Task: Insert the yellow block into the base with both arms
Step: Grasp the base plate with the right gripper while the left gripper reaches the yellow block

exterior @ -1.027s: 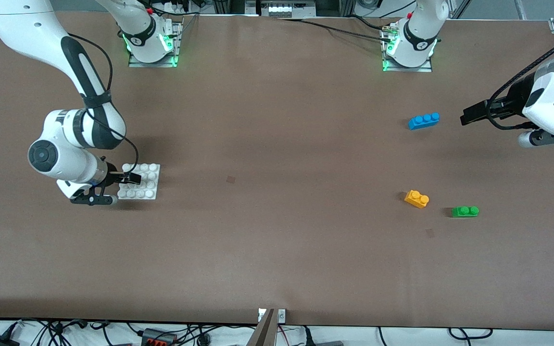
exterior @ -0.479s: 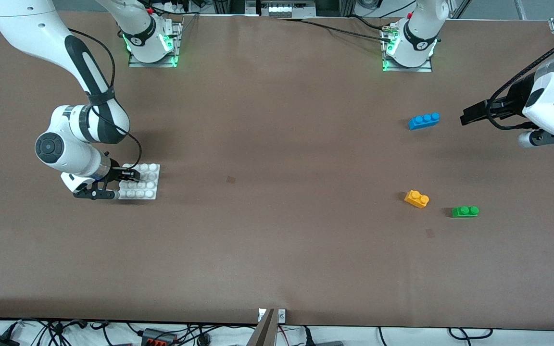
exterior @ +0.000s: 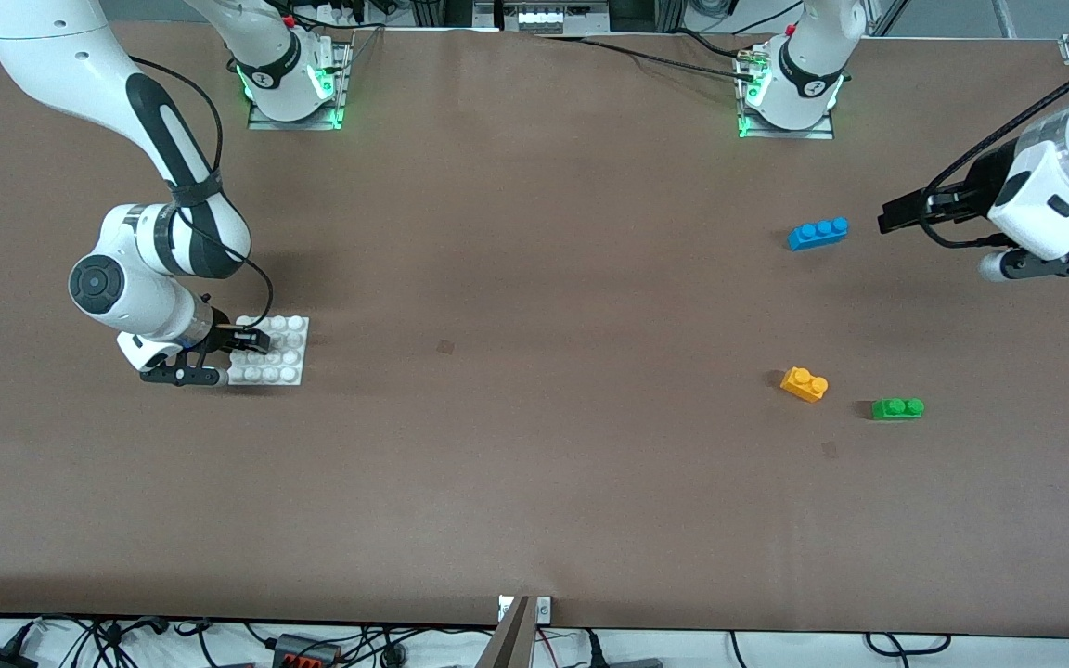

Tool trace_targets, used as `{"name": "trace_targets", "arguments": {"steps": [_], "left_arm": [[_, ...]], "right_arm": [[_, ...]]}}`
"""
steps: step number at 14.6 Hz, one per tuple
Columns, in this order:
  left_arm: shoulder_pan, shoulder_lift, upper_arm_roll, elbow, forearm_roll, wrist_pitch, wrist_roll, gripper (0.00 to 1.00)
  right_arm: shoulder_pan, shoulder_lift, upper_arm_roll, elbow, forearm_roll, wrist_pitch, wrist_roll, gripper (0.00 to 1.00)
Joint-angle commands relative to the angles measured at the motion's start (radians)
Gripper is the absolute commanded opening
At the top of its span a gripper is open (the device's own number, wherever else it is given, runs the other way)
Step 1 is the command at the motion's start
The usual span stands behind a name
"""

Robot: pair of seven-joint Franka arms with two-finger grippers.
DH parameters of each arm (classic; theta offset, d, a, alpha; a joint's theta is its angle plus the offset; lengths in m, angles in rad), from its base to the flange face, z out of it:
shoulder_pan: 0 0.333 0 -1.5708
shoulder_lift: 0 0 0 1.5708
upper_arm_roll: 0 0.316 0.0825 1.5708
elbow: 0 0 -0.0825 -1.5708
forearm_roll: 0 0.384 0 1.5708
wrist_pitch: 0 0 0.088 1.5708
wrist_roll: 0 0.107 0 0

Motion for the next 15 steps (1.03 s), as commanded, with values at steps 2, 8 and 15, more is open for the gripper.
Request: {"name": "trace_targets", "arguments": {"steps": [2, 8, 15], "left_arm": [[-0.036, 0.073, -0.031, -0.014, -0.012, 0.057, 0.027, 1.00], [-0.071, 0.105, -0.031, -0.349, 0.062, 0.485, 0.154, 1.00], [-0.061, 0.297, -0.028, -0.306, 0.209, 0.674, 0.376, 1.00]], "right_arm": [[-0.006, 0.015, 0.001, -0.011, 0.006, 0.050, -0.004, 0.63], [-0.005, 0.046, -0.002, -0.008, -0.003, 0.077, -0.004, 0.56], [0.107, 0.092, 0.004, -0.002, 0.003, 0.088, 0.011, 0.50]]}}
